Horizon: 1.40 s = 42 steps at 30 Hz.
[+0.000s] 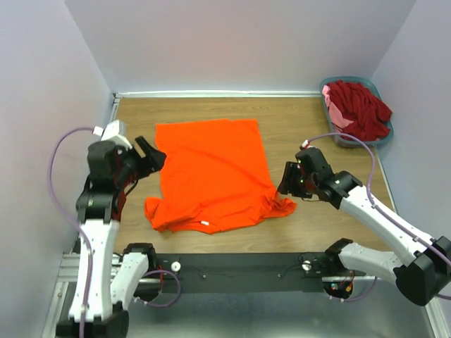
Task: Fold and stack the t-shirts
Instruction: Flatten the tshirt out
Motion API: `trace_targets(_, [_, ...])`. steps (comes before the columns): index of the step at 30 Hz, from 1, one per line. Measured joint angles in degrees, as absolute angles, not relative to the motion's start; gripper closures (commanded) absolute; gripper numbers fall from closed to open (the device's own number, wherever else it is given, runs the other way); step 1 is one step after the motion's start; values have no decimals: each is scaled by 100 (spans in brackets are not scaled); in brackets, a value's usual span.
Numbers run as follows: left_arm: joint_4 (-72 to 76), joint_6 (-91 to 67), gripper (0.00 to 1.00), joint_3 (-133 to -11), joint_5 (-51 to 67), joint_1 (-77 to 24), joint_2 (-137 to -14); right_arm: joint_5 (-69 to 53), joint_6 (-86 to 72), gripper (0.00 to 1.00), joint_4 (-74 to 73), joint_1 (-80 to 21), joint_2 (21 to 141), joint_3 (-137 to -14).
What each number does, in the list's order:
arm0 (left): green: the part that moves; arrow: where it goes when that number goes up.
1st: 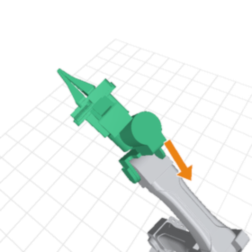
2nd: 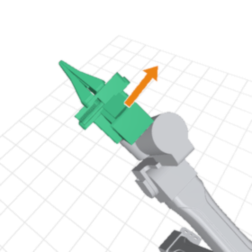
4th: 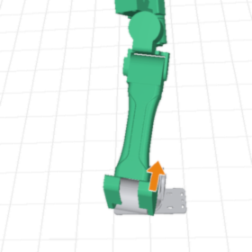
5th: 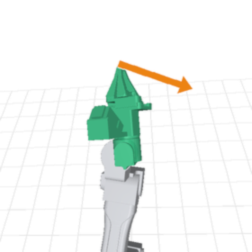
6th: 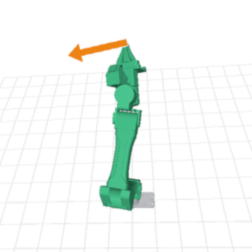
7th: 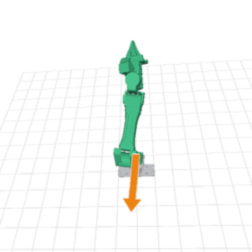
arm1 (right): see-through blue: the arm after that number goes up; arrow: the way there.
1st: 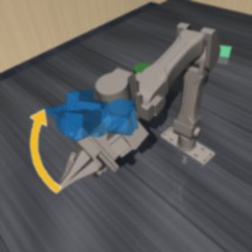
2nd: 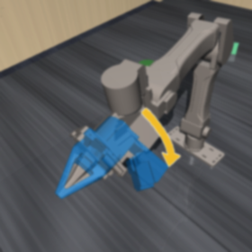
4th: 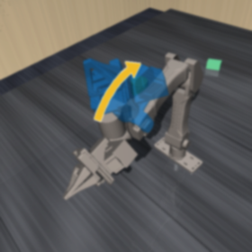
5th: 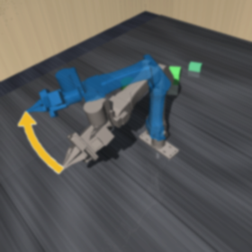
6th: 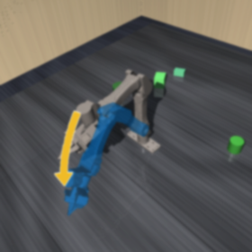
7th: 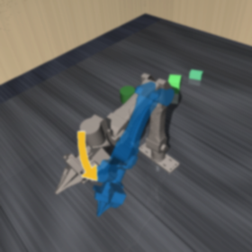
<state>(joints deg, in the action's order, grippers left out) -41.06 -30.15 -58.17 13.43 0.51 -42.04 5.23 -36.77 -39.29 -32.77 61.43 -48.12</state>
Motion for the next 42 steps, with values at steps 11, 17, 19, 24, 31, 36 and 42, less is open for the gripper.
trace_targets(11, [-2200, -2340, 45, -6899, 766, -849, -8624, -757, -3940, 52, -3463, -3382, 6420, -4217])
trace_targets(17, [-1531, -2383, 55, -7714, 701, -947, -10307, -939, -4119, 52, -2908, -3406, 7024, -3780])
trace_targets(19, [-1404, -2423, 55, -7795, 670, -947, -10669, -829, -4139, 52, -2773, -3406, 7262, -3780])
trace_targets(24, [-1284, -2672, 58, -7319, 558, -897, -11017, -587, -4165, 51, -2467, -3260, 8108, -3940])
trace_targets(31, [-548, -3129, 58, -5601, 781, -303, -10123, -486, -3964, 50, -2021, -2252, 9351, -5087])
trace_targets(36, [-193, -3562, 49, -4359, 1074, -176, -9146, -327, -3675, 45, -2027, -1221, 10825, -6908])
trace_targets(42, [-137, -4167, 33, -3586, 1409, -1177, -7981, -75, -3074, 36, -1973, -596, 12339, -9148])
